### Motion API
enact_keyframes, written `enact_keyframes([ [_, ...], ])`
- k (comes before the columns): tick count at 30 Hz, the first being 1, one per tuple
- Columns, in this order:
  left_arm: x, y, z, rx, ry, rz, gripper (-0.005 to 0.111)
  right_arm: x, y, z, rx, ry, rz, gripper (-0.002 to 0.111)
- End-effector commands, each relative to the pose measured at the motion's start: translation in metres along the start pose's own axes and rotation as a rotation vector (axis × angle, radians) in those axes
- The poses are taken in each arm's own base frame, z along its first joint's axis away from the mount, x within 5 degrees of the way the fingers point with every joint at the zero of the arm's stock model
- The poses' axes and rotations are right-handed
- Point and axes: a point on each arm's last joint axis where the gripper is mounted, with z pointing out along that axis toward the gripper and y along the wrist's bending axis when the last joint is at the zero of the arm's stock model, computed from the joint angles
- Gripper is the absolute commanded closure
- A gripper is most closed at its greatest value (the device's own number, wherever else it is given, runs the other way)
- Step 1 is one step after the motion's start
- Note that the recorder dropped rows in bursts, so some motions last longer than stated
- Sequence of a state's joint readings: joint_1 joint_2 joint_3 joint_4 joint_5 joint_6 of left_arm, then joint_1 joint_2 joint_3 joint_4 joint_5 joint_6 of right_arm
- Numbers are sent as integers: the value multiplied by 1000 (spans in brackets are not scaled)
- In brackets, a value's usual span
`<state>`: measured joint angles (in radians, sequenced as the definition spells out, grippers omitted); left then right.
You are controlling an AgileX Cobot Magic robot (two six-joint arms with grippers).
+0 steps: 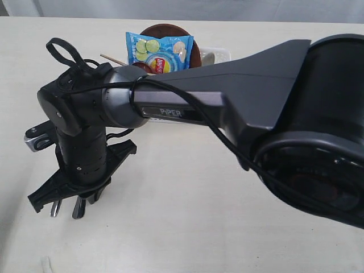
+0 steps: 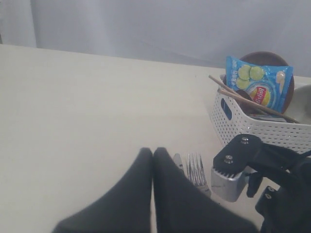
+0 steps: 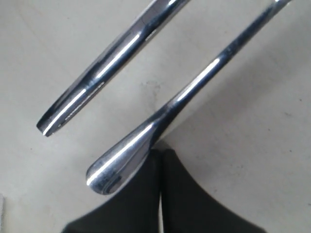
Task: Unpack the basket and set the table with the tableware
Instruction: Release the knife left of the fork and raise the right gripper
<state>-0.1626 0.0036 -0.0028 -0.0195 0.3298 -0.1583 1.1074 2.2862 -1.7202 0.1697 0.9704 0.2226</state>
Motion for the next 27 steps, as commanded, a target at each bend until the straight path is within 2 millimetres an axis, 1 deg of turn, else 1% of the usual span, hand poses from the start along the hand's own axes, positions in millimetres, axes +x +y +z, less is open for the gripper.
enact_keyframes([
  [1,0,0,0,1,-12,-1,107,0,1,0,-7,-2,-8,109],
  [4,0,0,0,1,-12,-1,107,1,1,-1,-6,1,-8,109],
  [7,0,0,0,1,-12,-1,107,1,2,-12,1,-14,-20,109],
  [10,0,0,0,1,-12,-1,107,-1,1,-32,21,-61,-45,109],
  [13,0,0,0,1,-12,-1,107,-1,-1,-57,71,-119,-71,109],
  [16,0,0,0,1,-12,-1,107,1,-8,-88,164,-175,-108,109],
  [18,0,0,0,1,-12,-1,107,2,-18,-111,205,-213,-112,109],
  [21,0,0,0,1,-12,-1,107,4,-38,-148,209,-284,-63,109],
  [23,0,0,0,1,-12,-1,107,5,-56,-172,212,-333,-25,109],
  [25,0,0,0,1,-12,-1,107,8,-79,-196,223,-376,20,109],
  [27,0,0,0,1,-12,-1,107,13,-104,-214,242,-400,65,109],
])
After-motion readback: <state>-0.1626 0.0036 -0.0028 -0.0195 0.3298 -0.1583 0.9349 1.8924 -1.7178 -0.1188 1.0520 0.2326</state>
